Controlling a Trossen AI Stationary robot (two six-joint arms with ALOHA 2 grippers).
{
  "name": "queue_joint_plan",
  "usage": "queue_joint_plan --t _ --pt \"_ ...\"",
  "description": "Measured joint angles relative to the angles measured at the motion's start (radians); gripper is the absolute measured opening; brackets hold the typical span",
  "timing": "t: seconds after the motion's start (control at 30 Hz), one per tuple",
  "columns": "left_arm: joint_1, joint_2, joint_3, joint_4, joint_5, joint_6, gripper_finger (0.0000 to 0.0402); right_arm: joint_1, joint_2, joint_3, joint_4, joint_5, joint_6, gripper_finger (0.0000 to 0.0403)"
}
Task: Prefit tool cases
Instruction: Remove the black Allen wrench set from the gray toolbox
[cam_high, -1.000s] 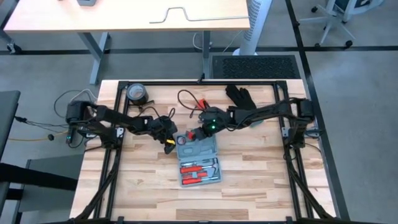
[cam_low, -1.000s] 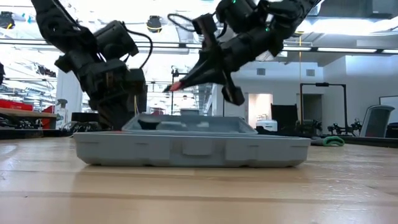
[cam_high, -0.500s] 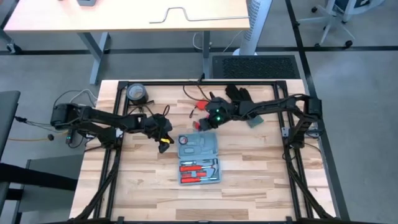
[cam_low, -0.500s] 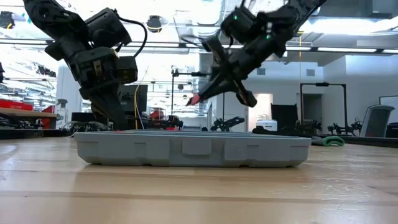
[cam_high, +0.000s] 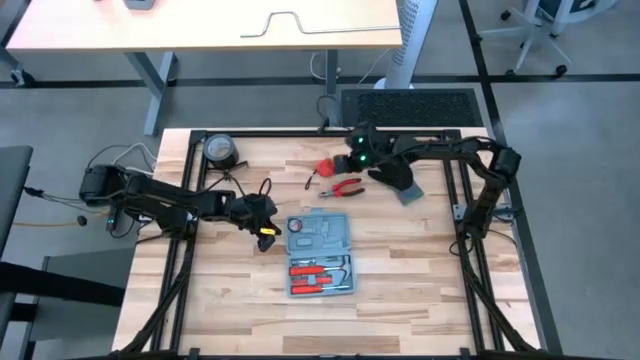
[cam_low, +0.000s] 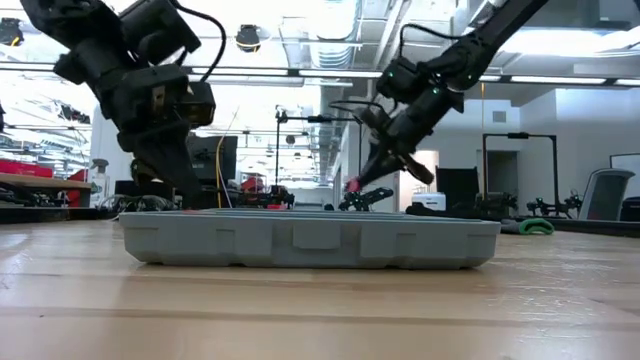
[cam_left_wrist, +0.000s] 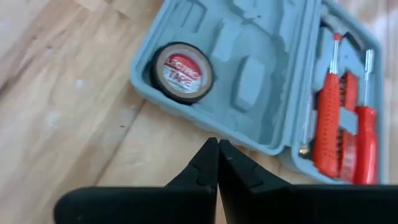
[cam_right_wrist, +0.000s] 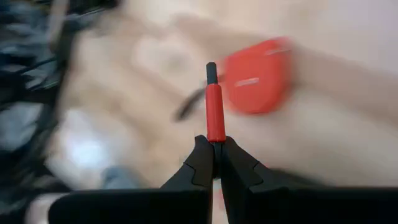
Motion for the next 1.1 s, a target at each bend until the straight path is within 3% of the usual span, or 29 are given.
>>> queue_joint_plan --t 0.33,0.63,1.1 --pt "-0.07 -0.011 0.0 -0.023 -0.158 -0.17 0.0 -0.141 0.035 -0.009 -0.041 -0.032 -0.098 0.0016" --pt "-0.116 -0.011 0.0 -0.026 -0.233 -0.275 0.0 -0.131 0.157 -0.01 -0.005 -0.089 -0.094 0.002" --pt "-0.179 -0.011 0.0 -0.1 -0.327 -0.387 0.0 -0.141 0.085 -0.012 -0.018 -0.03 -0.089 0.0161"
